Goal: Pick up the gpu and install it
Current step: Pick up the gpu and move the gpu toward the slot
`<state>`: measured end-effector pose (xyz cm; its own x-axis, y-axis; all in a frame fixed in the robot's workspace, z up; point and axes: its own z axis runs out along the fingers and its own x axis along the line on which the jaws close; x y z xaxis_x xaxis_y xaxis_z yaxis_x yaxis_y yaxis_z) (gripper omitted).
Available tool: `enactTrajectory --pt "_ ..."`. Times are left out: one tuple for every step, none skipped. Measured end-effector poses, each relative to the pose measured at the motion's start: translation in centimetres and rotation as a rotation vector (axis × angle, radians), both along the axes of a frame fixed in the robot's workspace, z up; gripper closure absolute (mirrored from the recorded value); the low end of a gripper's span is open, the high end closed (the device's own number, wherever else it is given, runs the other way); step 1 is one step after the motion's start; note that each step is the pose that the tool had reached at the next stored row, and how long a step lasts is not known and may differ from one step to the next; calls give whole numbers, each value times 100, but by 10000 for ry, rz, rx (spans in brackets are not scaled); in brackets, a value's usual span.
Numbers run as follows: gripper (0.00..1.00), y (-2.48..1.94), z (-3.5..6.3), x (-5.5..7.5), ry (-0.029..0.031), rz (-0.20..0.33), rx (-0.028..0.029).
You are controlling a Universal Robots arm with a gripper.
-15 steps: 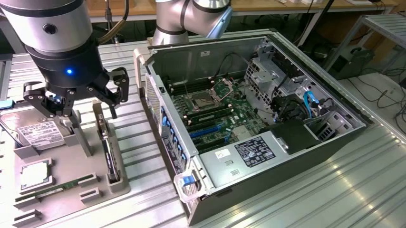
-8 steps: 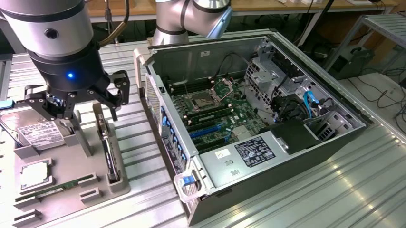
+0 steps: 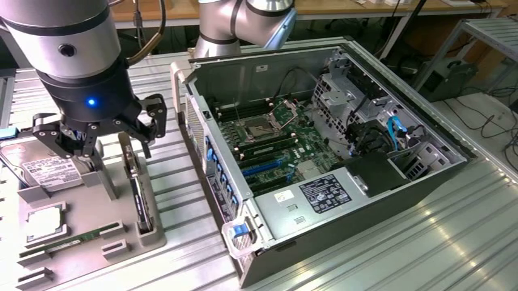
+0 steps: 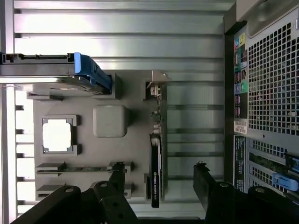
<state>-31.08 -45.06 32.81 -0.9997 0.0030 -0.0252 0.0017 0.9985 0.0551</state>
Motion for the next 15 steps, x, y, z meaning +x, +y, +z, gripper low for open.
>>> enactTrajectory --pt "30 -4 -2 0 0 2 1" --pt "30 -10 -3 0 1 2 0" --pt "30 -21 -6 1 2 3 -1" --pt "30 -25 -18 0 2 3 1" --pt "30 -25 -39 0 16 1 1" --pt "30 -26 -60 2 55 3 0" --pt "30 -26 -77 4 99 4 1" --pt "30 -26 -91 6 141 3 0" --pt "30 -26 -106 9 178 2 0" --pt "30 -26 -128 14 206 3 -1" --pt "30 -26 -147 14 207 2 -1" --pt "30 -30 -166 14 206 3 0" --pt "30 -36 -184 15 207 3 0" --pt "30 -42 -202 15 208 3 0" --pt "30 -43 -221 15 207 4 0"
